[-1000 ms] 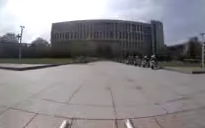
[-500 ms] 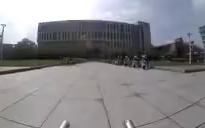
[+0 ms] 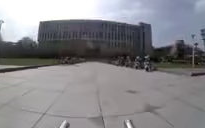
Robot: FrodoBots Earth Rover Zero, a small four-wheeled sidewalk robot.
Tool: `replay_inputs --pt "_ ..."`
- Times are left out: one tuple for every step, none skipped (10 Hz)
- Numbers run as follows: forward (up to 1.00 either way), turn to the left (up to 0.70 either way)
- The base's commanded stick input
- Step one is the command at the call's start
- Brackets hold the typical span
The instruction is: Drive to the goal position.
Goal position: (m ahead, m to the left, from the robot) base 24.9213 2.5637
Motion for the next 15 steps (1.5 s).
replay_inputs --pt "1.0 0.0" --pt "1.0 0.0" --pt "1.0 0.0" --pt "1.0 0.0" --pt "1.0 0.0" --pt "1.0 0.0" --pt "1.0 0.0" --pt "1.0 0.0" --pt "1.0 0.0" --pt "1.0 0.0" --pt "1.0 0.0" --pt "1.0 0.0" --pt "1.0 0.0" --pt "1.0 0.0" --pt "1.0 0.0"
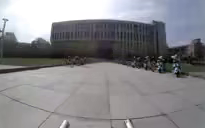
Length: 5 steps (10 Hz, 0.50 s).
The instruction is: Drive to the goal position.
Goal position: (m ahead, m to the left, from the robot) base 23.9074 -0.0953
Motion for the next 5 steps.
replay_inputs --pt "1.0 0.0" --pt "1.0 0.0" --pt "1.0 0.0" --pt "1.0 0.0" --pt "1.0 0.0"
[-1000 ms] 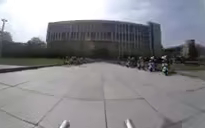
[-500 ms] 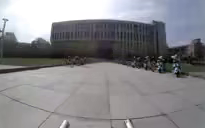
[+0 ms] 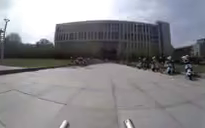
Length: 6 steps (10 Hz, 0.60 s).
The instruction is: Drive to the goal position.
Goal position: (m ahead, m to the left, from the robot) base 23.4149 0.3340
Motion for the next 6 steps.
replay_inputs --pt "1.0 -0.32" --pt "1.0 -0.4" --pt "1.0 -0.4" --pt "1.0 -0.4" --pt "1.0 -0.4" --pt "1.0 -0.4"
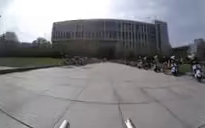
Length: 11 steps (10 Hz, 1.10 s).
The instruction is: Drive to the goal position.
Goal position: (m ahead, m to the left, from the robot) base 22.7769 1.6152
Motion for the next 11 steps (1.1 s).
replay_inputs --pt "1.0 -0.4" --pt "1.0 -0.4" --pt "1.0 -0.21" --pt "1.0 -0.11" --pt "1.0 -0.04" --pt "1.0 0.0" --pt "1.0 0.0" --pt "1.0 0.0" --pt "1.0 0.0" --pt "1.0 0.0" --pt "1.0 0.0"
